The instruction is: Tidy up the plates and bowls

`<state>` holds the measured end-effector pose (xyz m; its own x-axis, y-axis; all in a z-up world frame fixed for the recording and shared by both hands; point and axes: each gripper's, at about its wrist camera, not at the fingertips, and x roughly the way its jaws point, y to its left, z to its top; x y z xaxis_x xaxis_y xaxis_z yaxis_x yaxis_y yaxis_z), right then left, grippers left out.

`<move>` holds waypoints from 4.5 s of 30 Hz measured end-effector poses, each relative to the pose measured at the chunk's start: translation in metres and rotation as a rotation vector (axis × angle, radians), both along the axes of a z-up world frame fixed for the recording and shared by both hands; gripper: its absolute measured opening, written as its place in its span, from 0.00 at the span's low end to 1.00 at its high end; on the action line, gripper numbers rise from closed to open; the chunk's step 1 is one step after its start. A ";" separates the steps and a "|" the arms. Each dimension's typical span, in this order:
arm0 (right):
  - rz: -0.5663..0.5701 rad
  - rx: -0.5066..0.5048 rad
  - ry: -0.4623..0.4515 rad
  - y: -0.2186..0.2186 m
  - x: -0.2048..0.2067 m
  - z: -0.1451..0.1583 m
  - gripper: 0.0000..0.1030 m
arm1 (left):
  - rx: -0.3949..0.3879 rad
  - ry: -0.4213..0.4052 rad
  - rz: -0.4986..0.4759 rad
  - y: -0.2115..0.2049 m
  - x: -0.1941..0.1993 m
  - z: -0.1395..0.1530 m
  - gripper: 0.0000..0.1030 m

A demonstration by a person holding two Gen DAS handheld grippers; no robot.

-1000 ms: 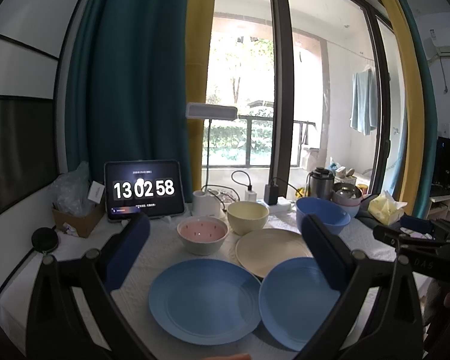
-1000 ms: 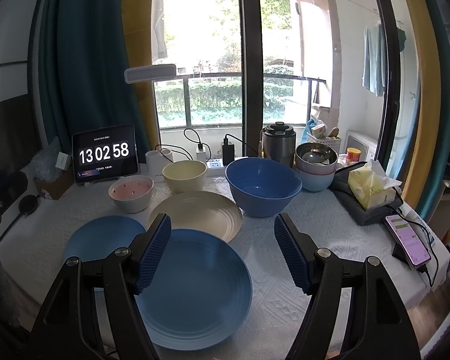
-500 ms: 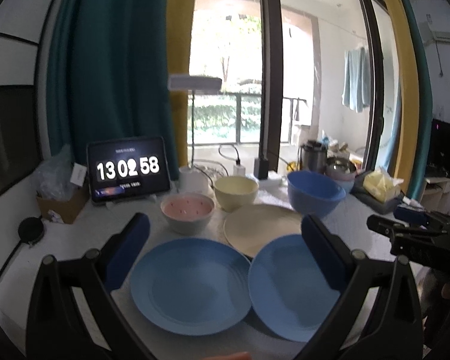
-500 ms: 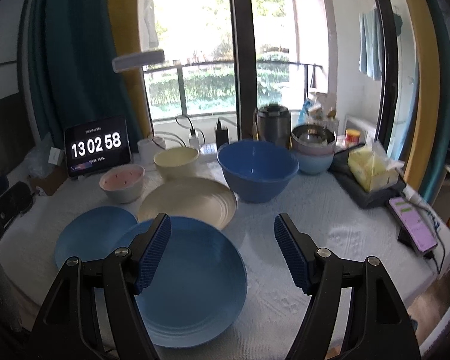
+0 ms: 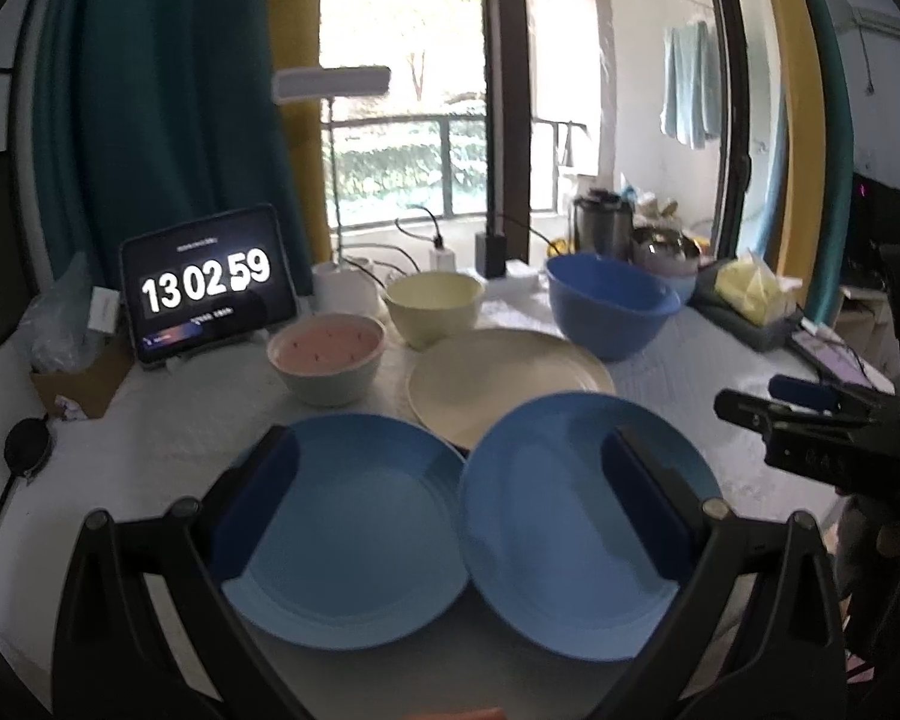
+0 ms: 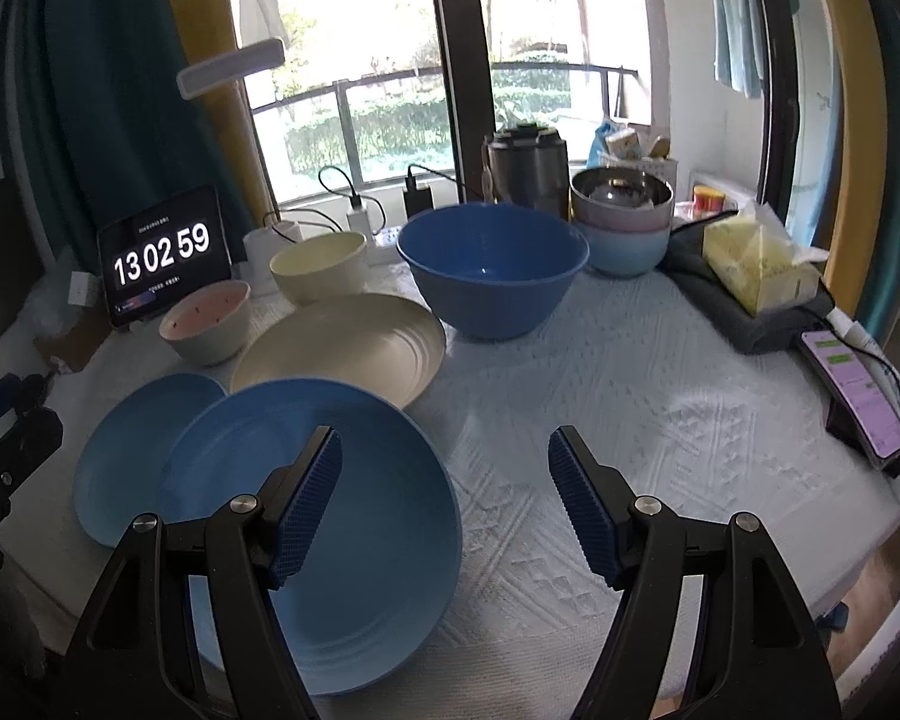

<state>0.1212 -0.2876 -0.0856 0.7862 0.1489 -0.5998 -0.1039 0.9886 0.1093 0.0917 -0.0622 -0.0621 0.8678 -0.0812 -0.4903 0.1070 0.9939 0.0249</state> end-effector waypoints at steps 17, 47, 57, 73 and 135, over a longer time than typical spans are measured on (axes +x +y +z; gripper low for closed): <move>0.020 0.055 0.104 -0.007 0.010 -0.039 0.62 | -0.004 0.258 -0.052 -0.014 0.036 -0.053 0.75; 0.008 0.025 0.150 0.005 0.005 -0.050 0.18 | -0.036 0.250 -0.077 -0.008 0.031 -0.056 0.25; 0.020 0.007 0.124 0.023 0.009 -0.036 0.18 | -0.073 0.219 -0.049 0.016 0.032 -0.048 0.25; 0.107 -0.015 0.101 0.072 0.017 -0.024 0.18 | -0.128 0.195 0.063 0.068 0.029 -0.048 0.25; 0.216 -0.006 0.121 0.146 0.054 -0.031 0.19 | -0.195 0.210 0.232 0.139 0.033 -0.057 0.43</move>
<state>0.1749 -0.1417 -0.1166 0.6587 0.3017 -0.6893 -0.2990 0.9456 0.1281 0.1245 0.0770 -0.1190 0.7563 -0.0034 -0.6543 -0.1390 0.9763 -0.1657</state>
